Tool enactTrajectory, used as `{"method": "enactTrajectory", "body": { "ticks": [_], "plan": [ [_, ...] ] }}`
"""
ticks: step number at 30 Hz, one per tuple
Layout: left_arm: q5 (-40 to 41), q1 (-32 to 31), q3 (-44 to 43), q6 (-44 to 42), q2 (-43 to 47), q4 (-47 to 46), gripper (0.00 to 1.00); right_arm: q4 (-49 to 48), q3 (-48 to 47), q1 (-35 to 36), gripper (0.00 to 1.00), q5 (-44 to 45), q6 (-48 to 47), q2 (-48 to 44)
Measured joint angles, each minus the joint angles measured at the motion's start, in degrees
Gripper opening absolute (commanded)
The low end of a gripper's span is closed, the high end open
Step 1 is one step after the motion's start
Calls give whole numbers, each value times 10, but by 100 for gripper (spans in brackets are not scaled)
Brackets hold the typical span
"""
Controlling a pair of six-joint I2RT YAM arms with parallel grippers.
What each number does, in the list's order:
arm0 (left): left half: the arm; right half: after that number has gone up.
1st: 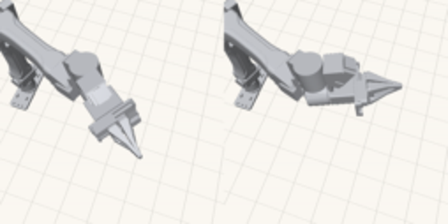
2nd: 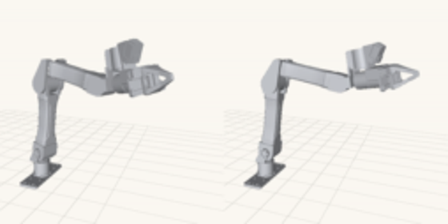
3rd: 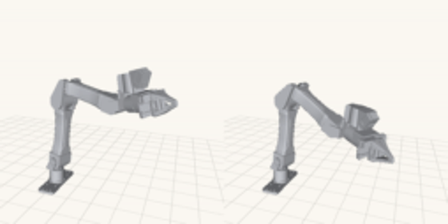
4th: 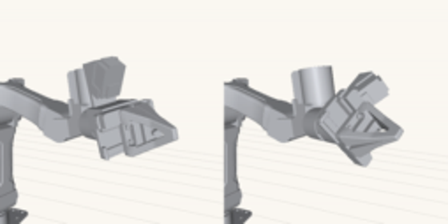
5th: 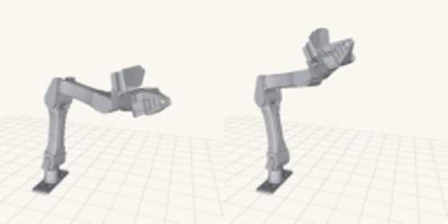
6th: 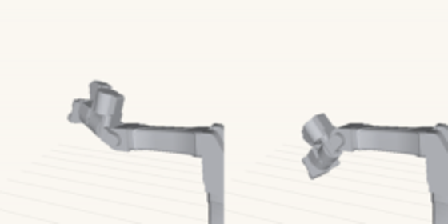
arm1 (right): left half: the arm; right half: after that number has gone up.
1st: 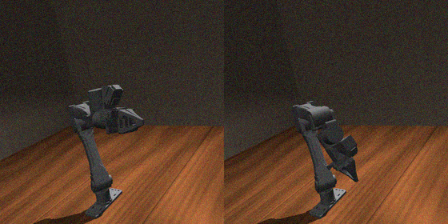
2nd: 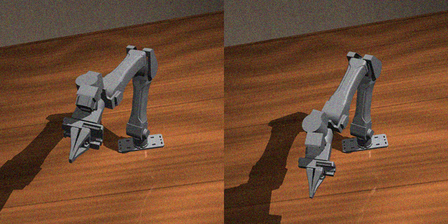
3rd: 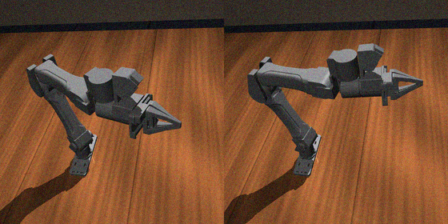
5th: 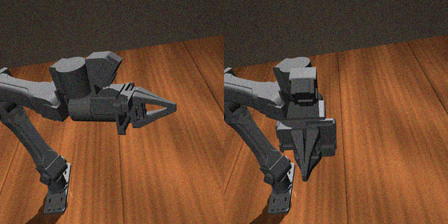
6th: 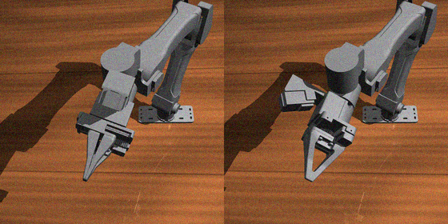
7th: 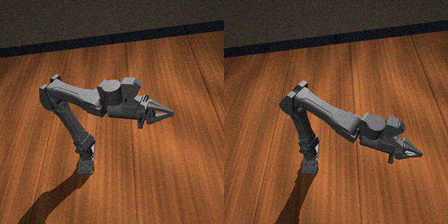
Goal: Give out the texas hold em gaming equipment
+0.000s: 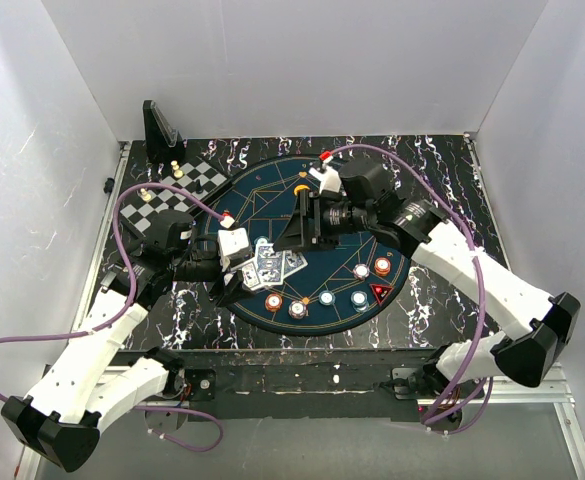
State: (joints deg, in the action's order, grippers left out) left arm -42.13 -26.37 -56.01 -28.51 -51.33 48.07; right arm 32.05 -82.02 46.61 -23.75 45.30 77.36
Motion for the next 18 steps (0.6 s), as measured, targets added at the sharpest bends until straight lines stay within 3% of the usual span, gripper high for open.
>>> {"method": "enactTrajectory", "body": {
  "ticks": [13, 18],
  "plan": [
    [-1, 0, 0, 0, 0, 4, 0, -11, 14, 12, 66, 10, 19, 26],
    [-2, 0, 0, 0, 0, 4, 0, -22, 14, 14, 59, 11, 28, 26]
  ]
}}
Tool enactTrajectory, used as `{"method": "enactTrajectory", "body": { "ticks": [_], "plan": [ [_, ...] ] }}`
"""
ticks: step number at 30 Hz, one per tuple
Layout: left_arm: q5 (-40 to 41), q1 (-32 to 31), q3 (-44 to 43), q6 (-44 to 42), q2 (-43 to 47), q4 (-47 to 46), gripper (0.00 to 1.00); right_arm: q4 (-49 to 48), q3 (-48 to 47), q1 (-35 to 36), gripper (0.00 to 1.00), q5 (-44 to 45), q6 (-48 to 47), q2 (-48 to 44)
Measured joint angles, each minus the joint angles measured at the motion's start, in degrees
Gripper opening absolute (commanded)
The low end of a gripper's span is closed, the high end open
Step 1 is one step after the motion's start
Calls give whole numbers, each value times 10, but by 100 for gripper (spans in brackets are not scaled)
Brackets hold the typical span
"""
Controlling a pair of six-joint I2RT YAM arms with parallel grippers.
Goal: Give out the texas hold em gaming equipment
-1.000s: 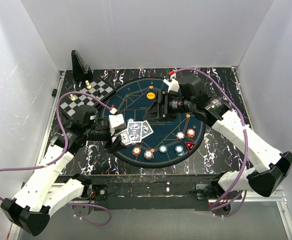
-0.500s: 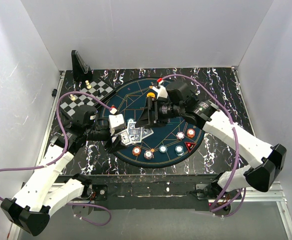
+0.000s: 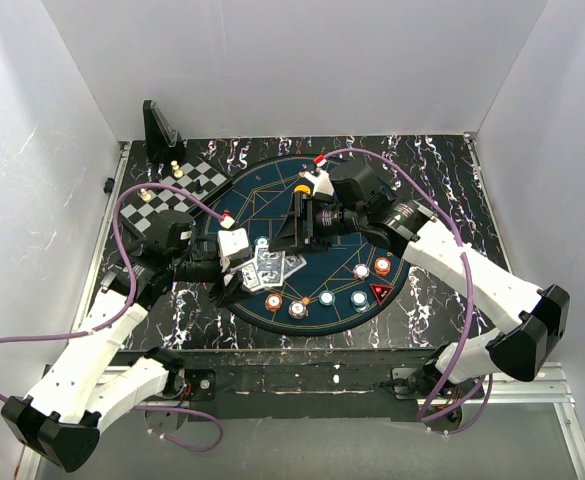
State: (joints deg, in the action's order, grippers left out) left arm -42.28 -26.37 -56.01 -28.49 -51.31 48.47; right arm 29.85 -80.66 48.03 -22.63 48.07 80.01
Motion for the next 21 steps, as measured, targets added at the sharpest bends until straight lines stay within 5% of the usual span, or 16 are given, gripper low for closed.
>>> {"method": "enactTrajectory", "body": {
  "ticks": [13, 21],
  "plan": [
    [3, 0, 0, 0, 2, 10, 0, -56, 45, 4, 49, -7, 48, 1],
    [7, 0, 0, 0, 6, 17, 0, -80, 65, 3, 33, -6, 74, -3]
  ]
}}
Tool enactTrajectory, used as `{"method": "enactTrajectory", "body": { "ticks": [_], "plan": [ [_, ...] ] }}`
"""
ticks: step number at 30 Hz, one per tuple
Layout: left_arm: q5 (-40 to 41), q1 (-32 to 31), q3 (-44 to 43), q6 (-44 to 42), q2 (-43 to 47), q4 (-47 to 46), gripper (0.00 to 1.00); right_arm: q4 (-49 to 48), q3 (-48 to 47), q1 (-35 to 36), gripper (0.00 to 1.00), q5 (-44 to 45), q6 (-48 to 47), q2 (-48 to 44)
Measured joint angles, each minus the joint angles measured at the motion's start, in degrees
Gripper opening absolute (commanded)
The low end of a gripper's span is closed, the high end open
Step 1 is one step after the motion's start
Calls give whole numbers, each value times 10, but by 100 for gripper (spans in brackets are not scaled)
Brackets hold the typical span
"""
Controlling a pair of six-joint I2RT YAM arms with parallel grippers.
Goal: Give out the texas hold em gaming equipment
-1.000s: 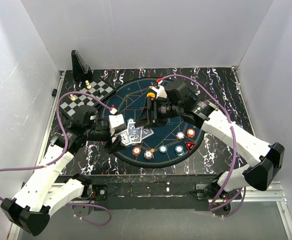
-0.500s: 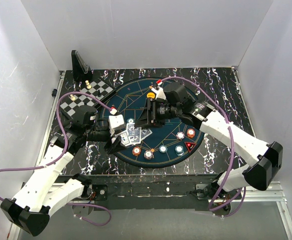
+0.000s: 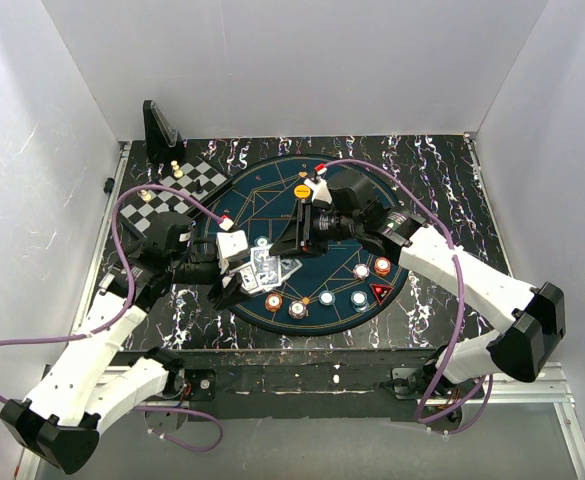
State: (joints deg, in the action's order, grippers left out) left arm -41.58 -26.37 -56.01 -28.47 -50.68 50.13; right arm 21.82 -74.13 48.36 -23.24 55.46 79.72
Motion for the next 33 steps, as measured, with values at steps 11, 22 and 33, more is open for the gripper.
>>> {"method": "enactTrajectory", "body": {
  "ticks": [11, 22, 33],
  "plan": [
    [-5, 0, 0, 0, 4, -12, 0, -24, 0, 1, 3, 0, 17, -3],
    [-6, 0, 0, 0, 5, -13, 0, -21, -1, 1, 1, 4, 16, -3],
    [-8, 0, 0, 0, 5, -13, 0, -17, -8, -22, 1, 6, 21, -31]
  ]
}}
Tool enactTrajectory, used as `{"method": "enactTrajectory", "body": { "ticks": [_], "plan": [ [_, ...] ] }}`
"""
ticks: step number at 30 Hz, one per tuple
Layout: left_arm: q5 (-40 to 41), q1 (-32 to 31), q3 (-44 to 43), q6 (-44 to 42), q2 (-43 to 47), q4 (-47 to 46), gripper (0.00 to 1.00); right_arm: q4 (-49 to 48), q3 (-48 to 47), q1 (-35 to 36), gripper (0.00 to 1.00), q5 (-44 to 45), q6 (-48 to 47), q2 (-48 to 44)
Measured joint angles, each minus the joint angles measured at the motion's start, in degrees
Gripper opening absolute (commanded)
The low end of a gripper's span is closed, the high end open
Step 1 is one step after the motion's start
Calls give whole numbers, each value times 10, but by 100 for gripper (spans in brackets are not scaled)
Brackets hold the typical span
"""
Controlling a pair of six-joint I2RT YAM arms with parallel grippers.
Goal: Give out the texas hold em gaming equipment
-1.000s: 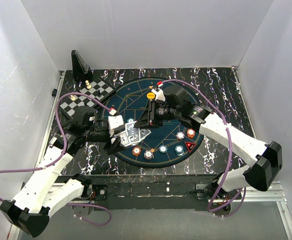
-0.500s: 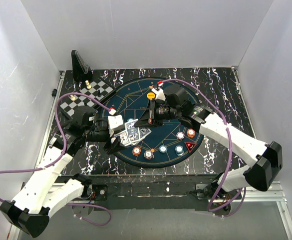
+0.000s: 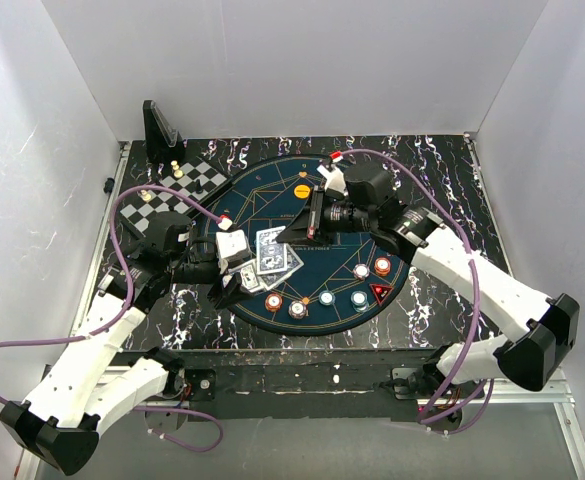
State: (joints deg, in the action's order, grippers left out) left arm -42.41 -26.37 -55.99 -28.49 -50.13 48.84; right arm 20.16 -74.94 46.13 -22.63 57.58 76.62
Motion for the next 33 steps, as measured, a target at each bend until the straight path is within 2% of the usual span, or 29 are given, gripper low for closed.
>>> {"method": "enactTrajectory", "body": {
  "ticks": [11, 18, 24, 30, 33],
  "plan": [
    [0, 0, 0, 0, 2, 0, 0, -12, 0, -59, 1, -27, 14, -9],
    [0, 0, 1, 0, 2, 0, 0, -10, -35, -201, 1, -71, 7, 19],
    [-1, 0, 1, 6, 2, -4, 0, -19, -149, -290, 1, -94, -15, 158],
    [-4, 0, 1, 16, 2, -9, 0, -23, -310, -302, 1, -91, -38, 386],
    [-4, 0, 1, 21, 2, -9, 0, -37, -362, -302, 1, -89, -38, 487]
  ]
}}
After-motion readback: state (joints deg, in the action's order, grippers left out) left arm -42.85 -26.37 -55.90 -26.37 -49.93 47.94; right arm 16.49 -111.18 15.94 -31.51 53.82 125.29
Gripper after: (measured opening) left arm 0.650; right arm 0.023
